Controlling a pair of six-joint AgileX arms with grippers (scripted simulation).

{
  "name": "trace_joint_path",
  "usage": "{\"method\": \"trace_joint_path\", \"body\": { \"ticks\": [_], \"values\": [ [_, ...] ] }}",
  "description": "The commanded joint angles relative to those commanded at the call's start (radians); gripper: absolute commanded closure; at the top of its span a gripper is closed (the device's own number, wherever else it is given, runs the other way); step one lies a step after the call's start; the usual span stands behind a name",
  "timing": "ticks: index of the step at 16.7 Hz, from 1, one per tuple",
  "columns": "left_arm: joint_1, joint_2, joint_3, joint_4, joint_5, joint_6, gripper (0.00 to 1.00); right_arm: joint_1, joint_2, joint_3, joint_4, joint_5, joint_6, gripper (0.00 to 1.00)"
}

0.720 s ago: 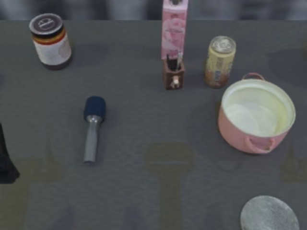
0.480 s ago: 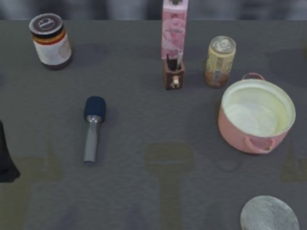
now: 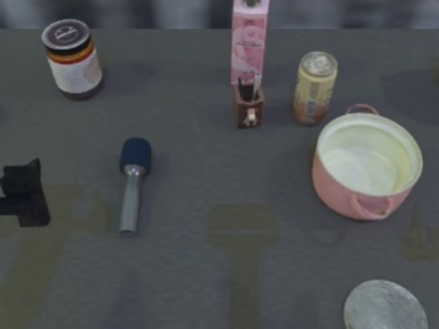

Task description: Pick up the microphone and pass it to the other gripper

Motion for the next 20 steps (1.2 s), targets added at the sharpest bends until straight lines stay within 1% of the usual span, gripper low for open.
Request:
{"method": "trace_joint_path", "body": {
  "ticks": [6, 11, 15, 20],
  "values": [
    [-0.138, 0.618, 0.387, -0.315, -0.019, -0.124, 0.0, 0.0, 0.0, 0.0, 0.0, 0.0, 0.0, 0.0],
    [-0.234, 1.003, 0.663, -0.522, -0.029, -0.212, 0.0, 0.0, 0.0, 0.0, 0.0, 0.0, 0.0, 0.0],
    [-0.28, 1.184, 0.806, -0.615, -0.033, -0.256, 0.0, 0.0, 0.0, 0.0, 0.0, 0.0, 0.0, 0.0],
    [-0.291, 1.225, 0.839, -0.635, -0.034, -0.265, 0.0, 0.0, 0.0, 0.0, 0.0, 0.0, 0.0, 0.0]
  ]
}}
